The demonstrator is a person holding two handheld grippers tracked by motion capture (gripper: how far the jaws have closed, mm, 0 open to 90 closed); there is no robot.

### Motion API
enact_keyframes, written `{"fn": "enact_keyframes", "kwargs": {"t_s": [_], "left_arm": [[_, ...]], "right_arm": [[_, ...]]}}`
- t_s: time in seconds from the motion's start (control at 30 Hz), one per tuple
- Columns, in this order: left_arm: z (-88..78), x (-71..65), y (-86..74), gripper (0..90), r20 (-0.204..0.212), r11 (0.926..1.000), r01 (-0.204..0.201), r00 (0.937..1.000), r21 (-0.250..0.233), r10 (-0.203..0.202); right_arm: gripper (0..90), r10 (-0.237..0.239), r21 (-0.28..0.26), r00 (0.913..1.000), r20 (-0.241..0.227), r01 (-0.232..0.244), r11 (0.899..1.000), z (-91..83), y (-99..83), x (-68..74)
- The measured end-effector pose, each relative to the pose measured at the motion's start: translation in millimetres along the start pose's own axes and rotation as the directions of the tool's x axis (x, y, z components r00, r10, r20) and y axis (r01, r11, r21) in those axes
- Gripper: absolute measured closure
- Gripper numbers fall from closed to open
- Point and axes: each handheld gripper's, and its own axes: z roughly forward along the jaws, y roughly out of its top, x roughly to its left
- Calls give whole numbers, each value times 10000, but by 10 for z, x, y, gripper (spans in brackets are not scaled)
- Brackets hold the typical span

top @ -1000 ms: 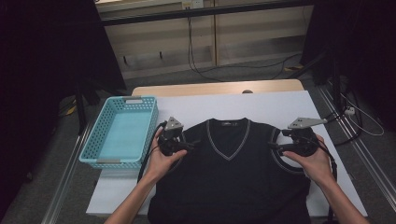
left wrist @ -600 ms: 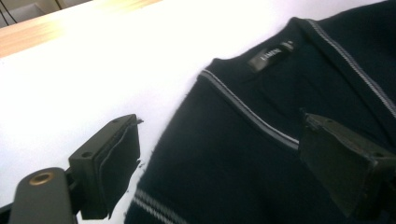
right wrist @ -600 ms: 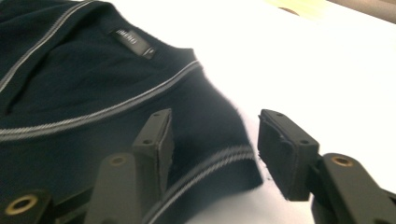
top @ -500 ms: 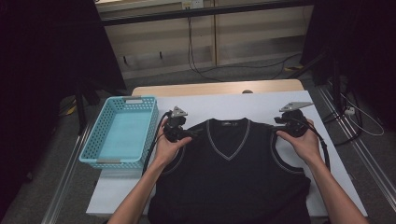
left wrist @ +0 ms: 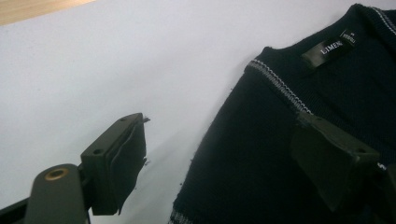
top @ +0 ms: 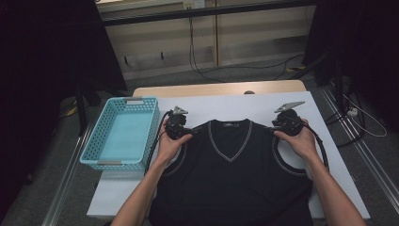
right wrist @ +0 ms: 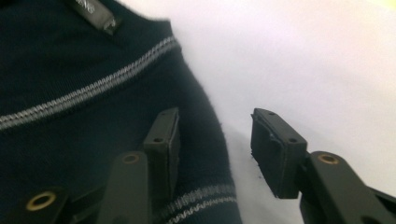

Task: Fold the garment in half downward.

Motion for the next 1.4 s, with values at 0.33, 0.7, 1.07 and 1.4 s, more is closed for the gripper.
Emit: {"fn": "enact_keyframes", "kwargs": {"t_s": [0.33, 0.7, 1.07, 1.4], "left_arm": [[26, 7, 14, 253, 241, 9999, -63, 9997, 93, 61], [67, 60, 12, 388, 76, 9997, 163, 9998, 173, -164], [189, 72, 14, 484, 196, 9990, -71, 9998, 434, 63], [134, -12, 13, 745, 768, 9955, -236, 9969, 922, 165]], "right_arm": [[671, 176, 136, 9973, -714, -166, 9998, 61, -24, 17], [866, 200, 98, 9998, 35, -201, 9998, 61, 5, -54], [862, 243, -176, 9991, 349, -237, 9996, 81, -16, -105], [817, 422, -282, 9991, -80, -424, 9987, 66, -46, -125]]}}
